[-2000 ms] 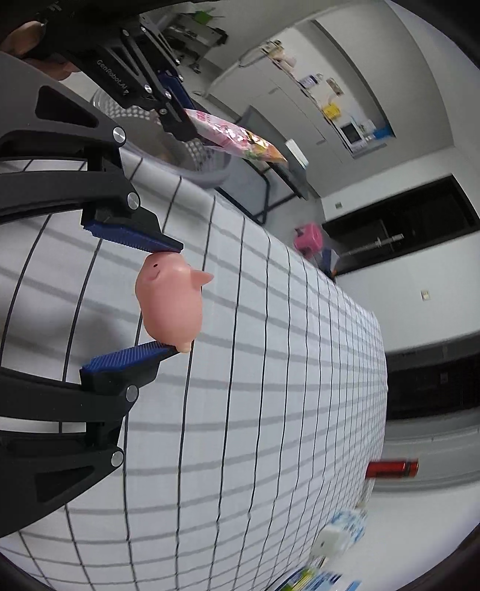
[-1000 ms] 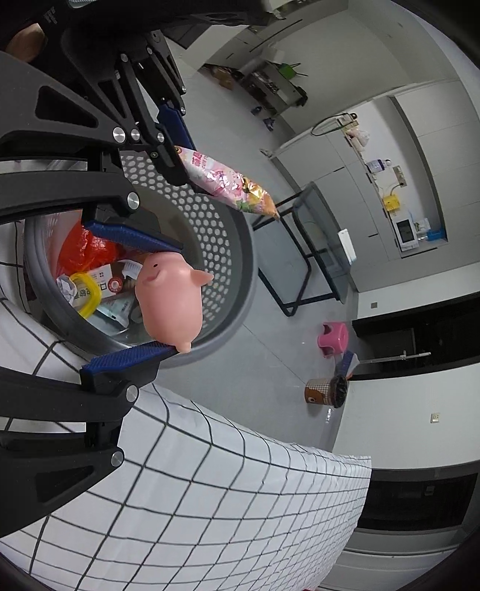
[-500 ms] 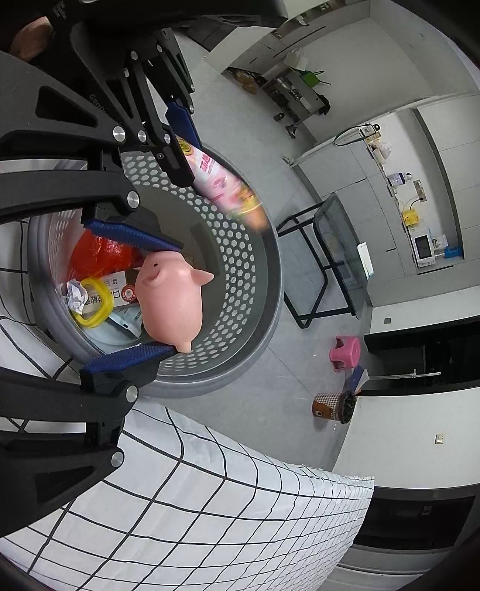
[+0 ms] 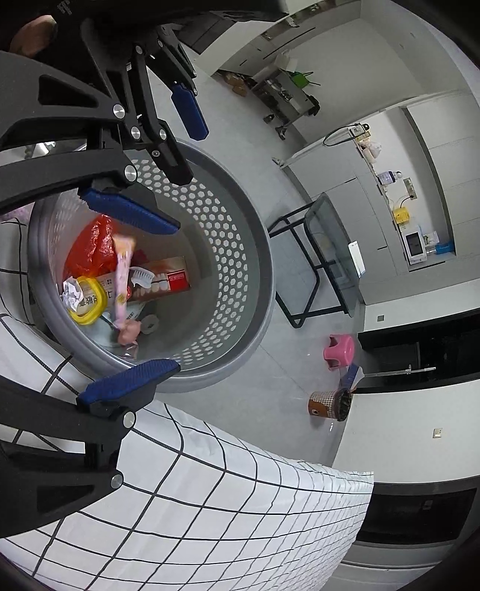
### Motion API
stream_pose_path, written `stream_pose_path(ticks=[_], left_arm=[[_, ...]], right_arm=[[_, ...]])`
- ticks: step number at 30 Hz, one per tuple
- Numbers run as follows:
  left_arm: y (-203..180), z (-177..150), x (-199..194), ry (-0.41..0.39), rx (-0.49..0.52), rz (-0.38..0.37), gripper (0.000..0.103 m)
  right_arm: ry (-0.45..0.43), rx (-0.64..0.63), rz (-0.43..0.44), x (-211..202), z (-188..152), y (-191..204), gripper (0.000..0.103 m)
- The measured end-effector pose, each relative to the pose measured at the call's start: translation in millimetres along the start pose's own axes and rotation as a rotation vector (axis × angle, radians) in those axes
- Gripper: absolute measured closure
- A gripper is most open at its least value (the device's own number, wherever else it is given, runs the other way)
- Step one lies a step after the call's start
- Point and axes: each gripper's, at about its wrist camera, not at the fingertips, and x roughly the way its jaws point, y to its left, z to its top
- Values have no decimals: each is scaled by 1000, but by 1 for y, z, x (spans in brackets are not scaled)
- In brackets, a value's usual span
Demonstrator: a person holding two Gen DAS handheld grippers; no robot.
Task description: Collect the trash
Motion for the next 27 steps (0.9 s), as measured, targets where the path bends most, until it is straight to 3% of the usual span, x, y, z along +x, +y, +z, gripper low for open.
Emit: stream_pose_path(ticks=[12, 27], left_arm=[[-1, 0, -2, -3, 6, 23, 33], [0, 2, -7, -23, 9, 46, 17]], right_arm=[[-6, 32, 8, -3, -2, -5, 34], [-10, 48, 7, -3, -2, -8, 33]])
